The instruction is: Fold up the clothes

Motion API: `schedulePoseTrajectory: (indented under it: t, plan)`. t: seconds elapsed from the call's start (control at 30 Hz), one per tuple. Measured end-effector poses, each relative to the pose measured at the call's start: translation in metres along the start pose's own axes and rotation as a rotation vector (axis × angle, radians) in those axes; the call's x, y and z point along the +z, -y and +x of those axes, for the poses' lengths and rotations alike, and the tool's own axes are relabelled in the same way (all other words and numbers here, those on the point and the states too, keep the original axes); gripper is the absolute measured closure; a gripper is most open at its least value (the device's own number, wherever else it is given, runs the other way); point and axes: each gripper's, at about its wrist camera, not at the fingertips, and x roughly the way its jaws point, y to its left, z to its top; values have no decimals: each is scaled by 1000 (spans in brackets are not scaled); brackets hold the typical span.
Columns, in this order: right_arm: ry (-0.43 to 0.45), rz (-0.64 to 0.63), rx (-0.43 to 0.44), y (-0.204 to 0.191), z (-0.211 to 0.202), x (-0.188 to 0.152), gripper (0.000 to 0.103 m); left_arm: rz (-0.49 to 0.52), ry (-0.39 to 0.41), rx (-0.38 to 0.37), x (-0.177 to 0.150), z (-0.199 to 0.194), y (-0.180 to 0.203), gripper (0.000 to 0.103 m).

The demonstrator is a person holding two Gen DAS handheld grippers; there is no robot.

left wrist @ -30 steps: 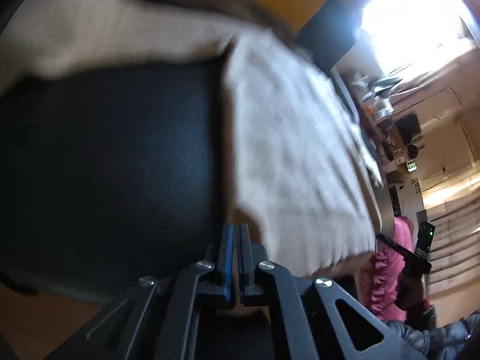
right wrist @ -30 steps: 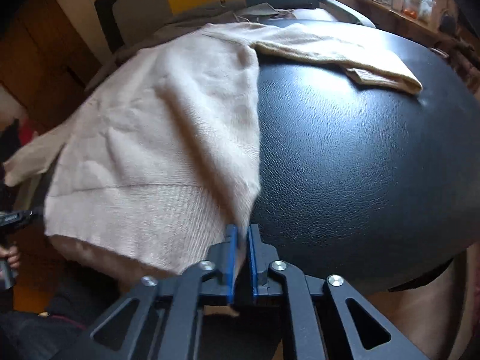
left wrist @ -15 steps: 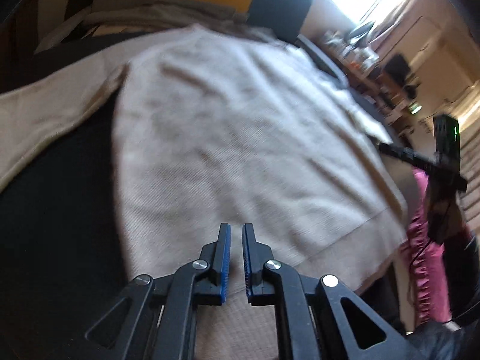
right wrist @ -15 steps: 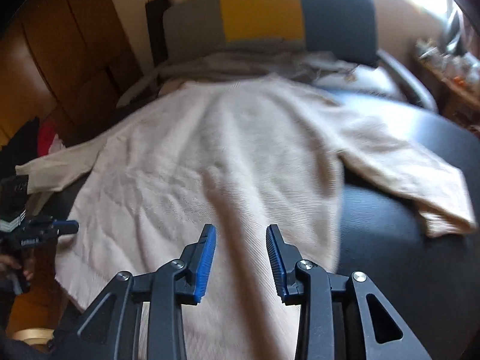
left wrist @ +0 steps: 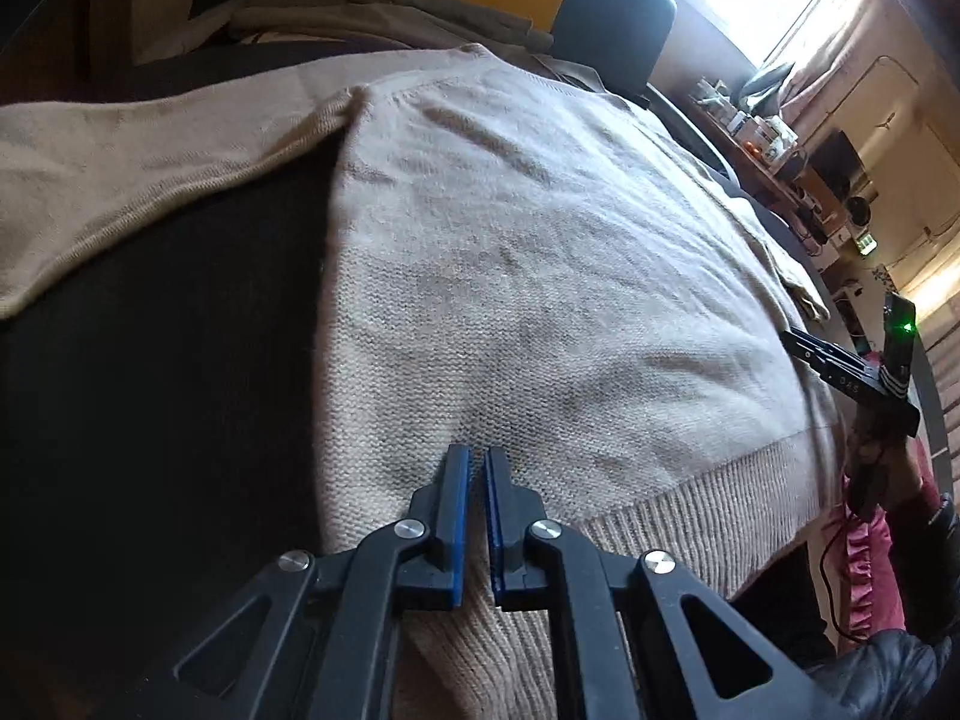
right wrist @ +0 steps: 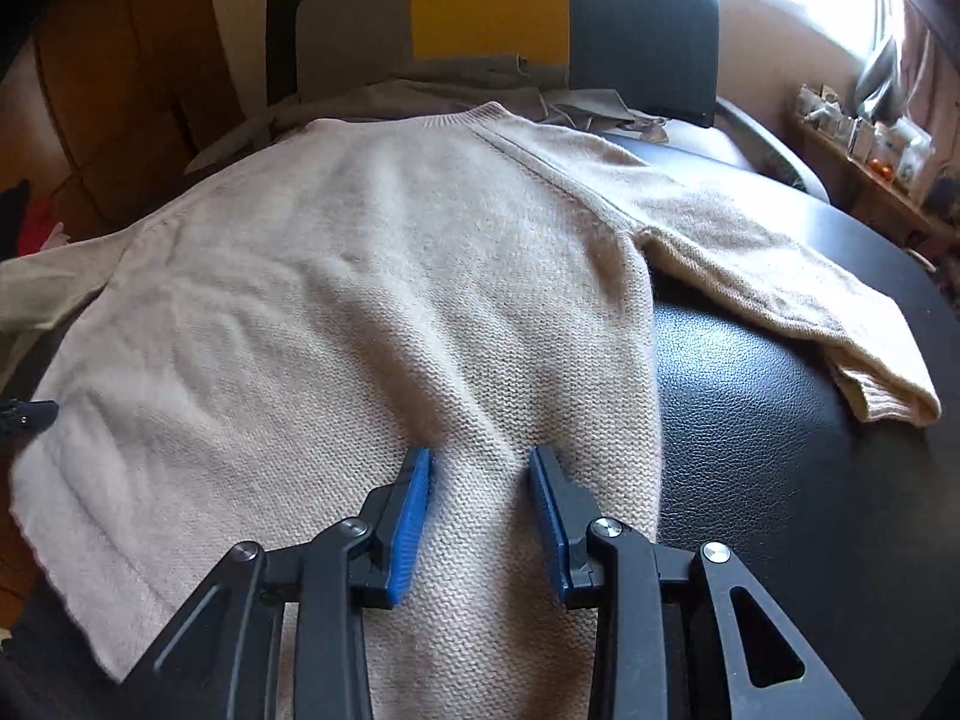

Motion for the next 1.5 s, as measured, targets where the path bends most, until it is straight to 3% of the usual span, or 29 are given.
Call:
schedulePoseTrajectory:
  t: [0.17,0.27,0.3,0.33,0.37,0.43,0.5,0.6,0.77,0.8,0.87,1.03,1.27,1.37,1.43,1.5]
  plan:
    - [18,21,9,0,-2,-6,65,117,42,165,9,-9,35,91]
    - [24,43,28,2,-4,-7,60,159,122,135,31,-20,58,90]
    - [25,63,68,4,-4,-4,51,168,154,127,39,-22,67,88]
    - [25,80,109,6,-5,-1,34,183,178,119,48,-22,75,87]
    - [21,92,147,5,-7,2,28,199,187,119,55,-19,81,87]
    - [-3,139,190,9,-10,7,26,226,198,121,67,-8,91,87]
    - [14,230,249,24,-19,12,26,240,180,108,78,8,101,87]
    - [147,412,293,71,-44,12,26,283,156,127,88,34,113,87]
    - [252,819,209,185,-55,-12,26,327,134,163,90,65,122,87]
    - [267,903,192,207,-55,-19,29,318,121,155,88,69,120,87]
    - [320,1051,251,241,-50,-33,37,309,145,144,85,72,118,86]
    - [404,1294,346,282,-33,-54,38,290,166,124,82,70,113,85]
    - [460,1394,277,297,-22,-51,40,285,177,127,78,69,113,85]
    - [489,1407,220,301,-22,-50,53,291,178,138,77,69,114,85]
    - [498,1411,165,307,-22,-49,79,287,179,140,77,69,114,85]
    - [469,1397,102,312,-14,-40,97,275,179,137,77,68,112,85]
